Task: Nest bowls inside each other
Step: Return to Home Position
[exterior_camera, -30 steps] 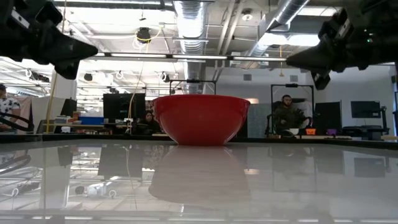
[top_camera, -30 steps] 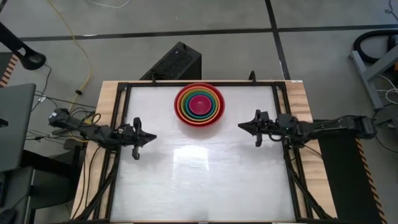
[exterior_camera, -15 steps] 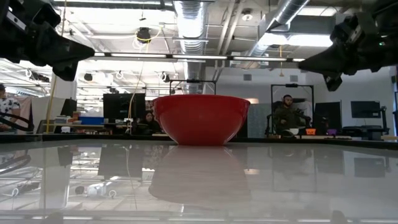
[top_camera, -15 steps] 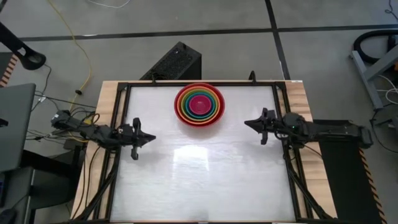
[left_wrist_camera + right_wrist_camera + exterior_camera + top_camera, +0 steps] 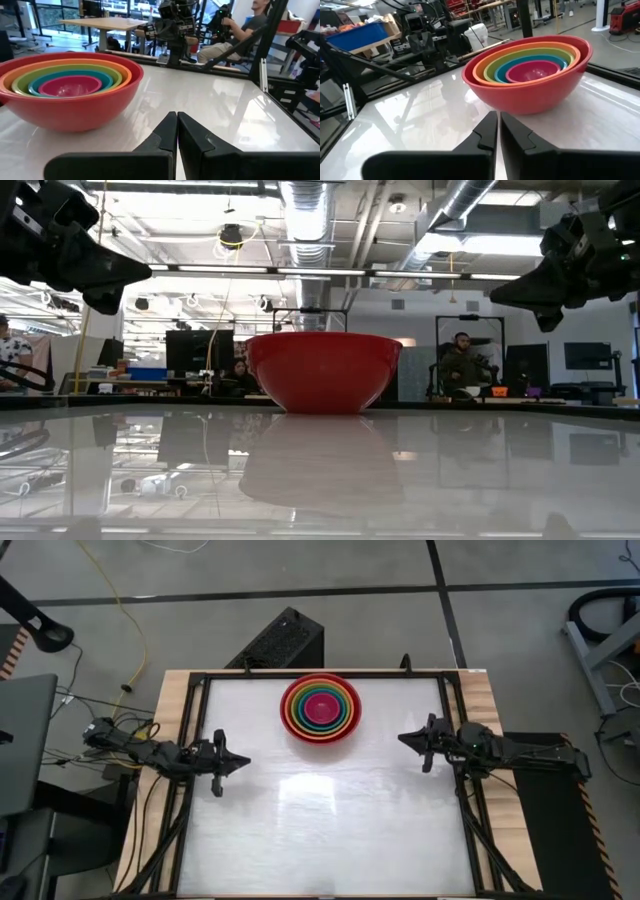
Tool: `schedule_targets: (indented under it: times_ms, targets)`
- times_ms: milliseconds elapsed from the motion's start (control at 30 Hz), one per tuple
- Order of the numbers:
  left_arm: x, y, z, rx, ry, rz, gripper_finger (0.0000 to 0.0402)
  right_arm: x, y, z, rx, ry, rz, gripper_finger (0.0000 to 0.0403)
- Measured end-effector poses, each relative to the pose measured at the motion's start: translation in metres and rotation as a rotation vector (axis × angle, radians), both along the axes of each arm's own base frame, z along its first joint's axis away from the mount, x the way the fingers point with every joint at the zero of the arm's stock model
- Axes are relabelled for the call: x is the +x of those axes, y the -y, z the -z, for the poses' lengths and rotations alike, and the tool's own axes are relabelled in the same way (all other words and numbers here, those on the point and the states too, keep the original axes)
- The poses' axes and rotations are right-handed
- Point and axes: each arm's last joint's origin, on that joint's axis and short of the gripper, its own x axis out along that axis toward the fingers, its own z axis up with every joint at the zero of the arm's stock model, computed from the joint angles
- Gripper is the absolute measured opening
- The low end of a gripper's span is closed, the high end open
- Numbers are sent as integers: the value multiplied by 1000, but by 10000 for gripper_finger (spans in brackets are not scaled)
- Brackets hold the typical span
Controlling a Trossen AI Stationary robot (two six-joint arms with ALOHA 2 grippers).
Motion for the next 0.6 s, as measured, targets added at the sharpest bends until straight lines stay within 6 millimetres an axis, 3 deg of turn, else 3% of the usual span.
schedule_targets:
  times_ms: [600]
  targets:
    - [0,0,0,12,-2,-6,0,0,0,0,0,1,2,43]
